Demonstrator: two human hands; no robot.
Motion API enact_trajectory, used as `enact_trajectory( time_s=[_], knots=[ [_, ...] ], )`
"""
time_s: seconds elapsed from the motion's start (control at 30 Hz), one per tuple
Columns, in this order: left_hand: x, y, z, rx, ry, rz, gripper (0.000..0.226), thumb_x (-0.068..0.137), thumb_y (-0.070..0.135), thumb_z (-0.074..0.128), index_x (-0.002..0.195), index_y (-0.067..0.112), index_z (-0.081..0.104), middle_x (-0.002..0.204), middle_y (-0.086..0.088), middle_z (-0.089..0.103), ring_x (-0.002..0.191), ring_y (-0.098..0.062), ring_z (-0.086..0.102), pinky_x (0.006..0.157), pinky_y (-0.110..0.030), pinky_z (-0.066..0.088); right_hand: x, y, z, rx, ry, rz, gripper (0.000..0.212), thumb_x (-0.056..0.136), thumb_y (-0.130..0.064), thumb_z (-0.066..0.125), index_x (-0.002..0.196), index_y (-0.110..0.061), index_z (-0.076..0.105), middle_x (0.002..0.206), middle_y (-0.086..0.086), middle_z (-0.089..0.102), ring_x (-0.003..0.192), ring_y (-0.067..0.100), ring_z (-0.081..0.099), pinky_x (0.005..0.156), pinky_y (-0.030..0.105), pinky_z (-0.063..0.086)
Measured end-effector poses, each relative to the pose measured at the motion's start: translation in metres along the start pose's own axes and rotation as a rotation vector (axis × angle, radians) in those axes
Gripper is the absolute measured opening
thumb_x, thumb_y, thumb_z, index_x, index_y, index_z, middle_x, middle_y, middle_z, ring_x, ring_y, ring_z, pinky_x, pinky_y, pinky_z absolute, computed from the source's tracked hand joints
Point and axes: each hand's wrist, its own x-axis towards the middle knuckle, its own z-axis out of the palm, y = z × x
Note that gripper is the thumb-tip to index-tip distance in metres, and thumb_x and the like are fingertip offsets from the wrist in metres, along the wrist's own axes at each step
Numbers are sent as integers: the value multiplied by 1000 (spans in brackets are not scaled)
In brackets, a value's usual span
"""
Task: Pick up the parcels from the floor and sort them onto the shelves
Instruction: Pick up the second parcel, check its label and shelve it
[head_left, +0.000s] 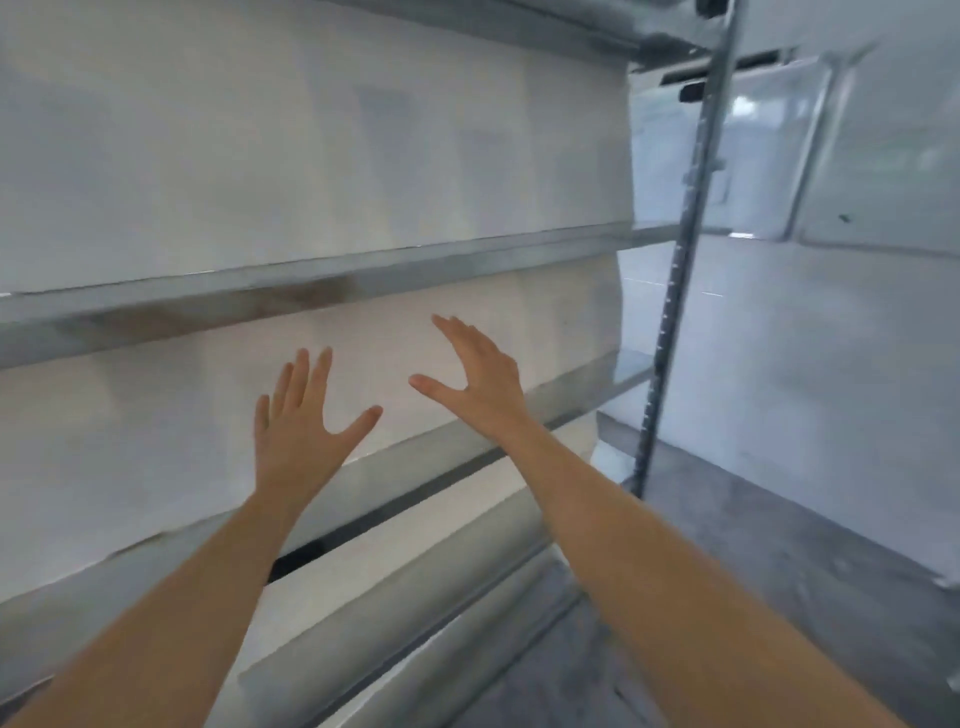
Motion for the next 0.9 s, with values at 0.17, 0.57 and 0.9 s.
enact_trajectory(
  time_s=[0.17,0.57,0.9],
  knots=[
    [48,112,103,-118,-113,185,86,82,67,44,151,26,15,162,-4,6,149,-23,5,118,-48,4,-11,129,-100,-157,154,191,76,83,-62,52,148,-35,25,160,-4,25,148,19,21,118,51,18],
    [138,373,289,-325,-297,503,84,83,61,48,152,29,11,162,-2,0,149,-22,0,118,-49,4,-90,347,-312,-450,462,575,71,87,-54,54,149,-33,25,160,-3,24,148,17,18,118,43,14],
    [212,532,448,-466,-420,728,75,88,59,42,151,29,17,162,2,5,149,-17,0,119,-44,1,-108,481,-387,-613,575,872,81,80,-61,54,149,-35,22,161,-1,20,149,19,15,119,49,15]
  ],
)
